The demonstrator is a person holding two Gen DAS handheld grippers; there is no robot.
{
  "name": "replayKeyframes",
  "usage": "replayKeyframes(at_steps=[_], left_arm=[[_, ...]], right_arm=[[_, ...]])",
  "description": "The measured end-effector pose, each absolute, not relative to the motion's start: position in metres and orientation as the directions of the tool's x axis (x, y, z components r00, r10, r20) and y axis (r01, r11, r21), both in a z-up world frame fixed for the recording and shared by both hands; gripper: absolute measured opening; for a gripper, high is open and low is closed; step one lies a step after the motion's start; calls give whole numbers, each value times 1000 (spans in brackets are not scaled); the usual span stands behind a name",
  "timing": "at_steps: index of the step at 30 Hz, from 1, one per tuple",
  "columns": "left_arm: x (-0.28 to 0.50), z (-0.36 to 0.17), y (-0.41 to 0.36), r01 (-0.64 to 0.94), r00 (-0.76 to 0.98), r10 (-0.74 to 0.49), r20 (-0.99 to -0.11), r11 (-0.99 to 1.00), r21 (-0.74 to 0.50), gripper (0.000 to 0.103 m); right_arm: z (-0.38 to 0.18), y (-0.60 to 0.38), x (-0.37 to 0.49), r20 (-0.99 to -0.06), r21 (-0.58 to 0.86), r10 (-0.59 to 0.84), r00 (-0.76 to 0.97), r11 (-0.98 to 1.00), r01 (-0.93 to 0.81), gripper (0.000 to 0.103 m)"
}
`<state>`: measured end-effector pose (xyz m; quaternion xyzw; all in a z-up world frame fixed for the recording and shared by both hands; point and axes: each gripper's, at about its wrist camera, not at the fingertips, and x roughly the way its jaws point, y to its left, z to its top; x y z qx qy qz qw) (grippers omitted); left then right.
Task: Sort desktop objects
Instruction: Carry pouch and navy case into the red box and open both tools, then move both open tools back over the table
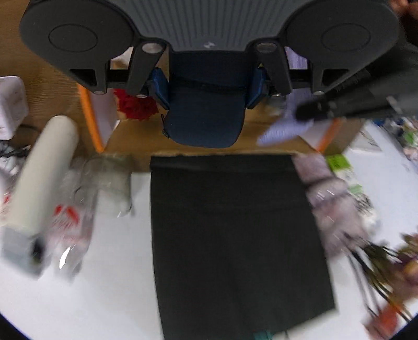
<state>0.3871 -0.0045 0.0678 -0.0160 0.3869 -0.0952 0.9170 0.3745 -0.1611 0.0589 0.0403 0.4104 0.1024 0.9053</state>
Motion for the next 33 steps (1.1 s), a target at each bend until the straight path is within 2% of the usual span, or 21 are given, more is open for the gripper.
replayKeyframes(at_steps=[2,4,6,7,8,9,11,12,15,19,22,24,29,33], left_arm=[[403,49,-12,142,639,-154,-754,986,-81,12],[405,37,-14,123,602,-139,-786,989,-80,26],[394,40,-9,141,621,-173,-764,984,-108,37],[387,46,-5,139,643,-182,-744,983,-121,51],[381,54,0,120,664,-175,-727,985,-127,71],[372,63,7,92,693,-164,-702,986,-140,79],[344,79,26,40,747,-172,-642,976,-216,82],[333,83,33,28,753,-184,-632,968,-249,83],[301,94,36,14,739,-157,-655,976,-218,84],[255,107,36,-4,760,-114,-640,984,-180,103],[199,112,43,-1,782,-133,-610,977,-214,103],[157,115,47,27,806,-166,-568,969,-245,103],[74,94,49,35,819,-177,-546,965,-261,103],[13,65,45,42,835,-141,-532,980,-194,103]], right_arm=[[40,-160,392,-762,153,205,614,979,-137,61],[22,-163,402,-802,147,183,569,983,-109,64],[18,-171,407,-821,174,183,541,982,-68,64],[23,-174,406,-805,200,204,558,977,-69,64],[30,-177,402,-784,213,220,580,974,-82,63],[37,-179,397,-766,221,232,599,971,-94,69],[53,-183,386,-746,214,227,626,972,-98,78],[61,-186,380,-735,205,224,639,973,-106,79],[79,-185,353,-722,166,203,661,979,-120,81],[94,-179,307,-721,125,195,665,980,-152,81],[106,-175,253,-695,63,183,695,979,-195,82],[114,-173,211,-655,32,193,731,973,-228,88],[114,-178,115,-603,32,227,765,965,-261,92],[84,-177,39,-577,47,248,778,961,-272,92]])
